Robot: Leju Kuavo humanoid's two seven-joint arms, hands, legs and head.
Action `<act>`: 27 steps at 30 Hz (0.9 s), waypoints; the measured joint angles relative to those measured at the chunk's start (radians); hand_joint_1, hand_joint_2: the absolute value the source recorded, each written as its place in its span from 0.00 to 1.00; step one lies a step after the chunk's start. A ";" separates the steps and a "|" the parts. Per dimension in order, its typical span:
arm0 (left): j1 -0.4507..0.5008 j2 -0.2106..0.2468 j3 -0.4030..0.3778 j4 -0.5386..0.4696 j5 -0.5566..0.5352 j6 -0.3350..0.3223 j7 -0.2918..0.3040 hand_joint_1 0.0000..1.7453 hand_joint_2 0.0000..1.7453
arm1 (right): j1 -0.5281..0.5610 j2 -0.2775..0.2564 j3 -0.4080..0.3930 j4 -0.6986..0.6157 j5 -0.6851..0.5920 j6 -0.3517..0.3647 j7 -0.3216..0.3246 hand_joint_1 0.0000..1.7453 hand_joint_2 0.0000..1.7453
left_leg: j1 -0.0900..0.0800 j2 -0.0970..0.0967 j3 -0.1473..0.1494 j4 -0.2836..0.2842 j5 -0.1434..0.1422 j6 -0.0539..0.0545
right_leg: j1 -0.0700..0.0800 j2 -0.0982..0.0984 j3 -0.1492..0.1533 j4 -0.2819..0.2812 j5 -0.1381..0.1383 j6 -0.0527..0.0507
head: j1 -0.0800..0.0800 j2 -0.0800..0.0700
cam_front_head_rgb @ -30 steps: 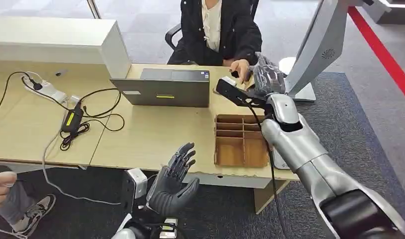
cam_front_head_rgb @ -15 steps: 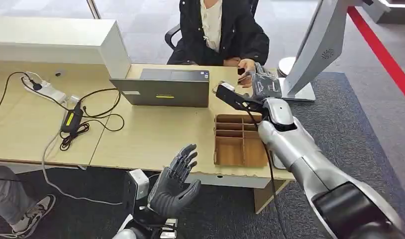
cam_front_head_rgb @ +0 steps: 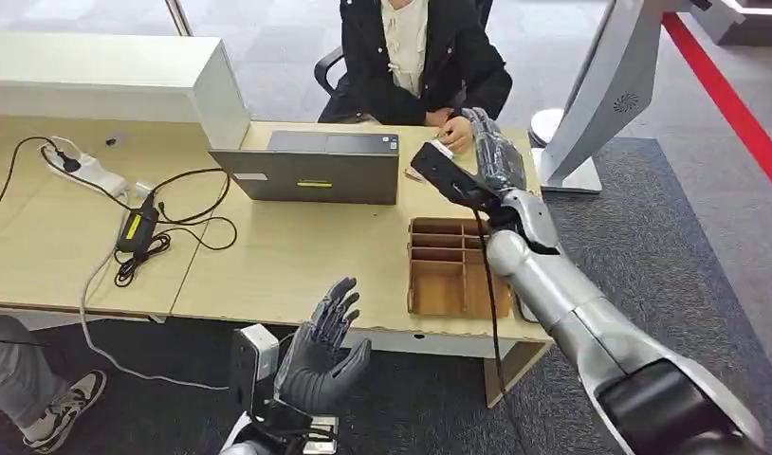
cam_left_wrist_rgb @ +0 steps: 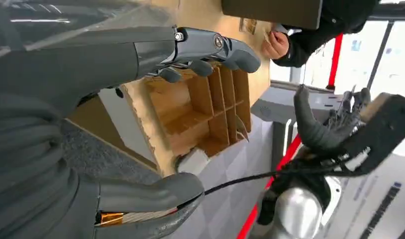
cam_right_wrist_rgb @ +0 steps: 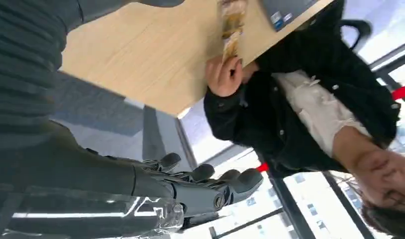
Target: Pass the card to the sensor for recognition and then transmit it.
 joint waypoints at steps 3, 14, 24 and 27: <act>0.009 0.005 0.000 -0.007 0.001 0.019 0.000 0.00 1.00 | 0.062 -0.026 -0.008 -0.120 -0.098 0.013 -0.013 0.00 1.00 | 0.000 0.000 0.000 0.000 0.000 0.000 | 0.000 0.000 0.000 0.000 0.000 0.000 | 0.000 0.000; 0.019 0.038 0.000 -0.034 0.012 0.024 0.018 0.00 1.00 | 0.328 -0.155 -0.027 -0.496 0.097 0.071 0.109 0.00 1.00 | 0.000 0.000 0.000 0.000 0.000 0.000 | 0.000 0.000 0.000 -0.001 0.000 0.000 | 0.000 0.000; 0.014 0.056 -0.002 -0.042 0.030 0.013 0.045 0.00 1.00 | 0.522 -0.198 -0.062 -0.632 0.481 0.086 0.181 0.00 1.00 | 0.000 0.000 0.000 0.000 0.000 0.000 | 0.000 0.000 0.000 -0.001 0.000 0.000 | 0.000 0.000; 0.005 0.056 -0.004 -0.041 0.037 0.002 0.045 0.00 1.00 | 0.546 -0.203 -0.074 -0.647 0.572 0.092 0.196 0.00 1.00 | 0.000 0.000 0.000 0.000 0.000 0.000 | 0.000 0.000 0.000 -0.001 0.000 0.000 | 0.000 0.000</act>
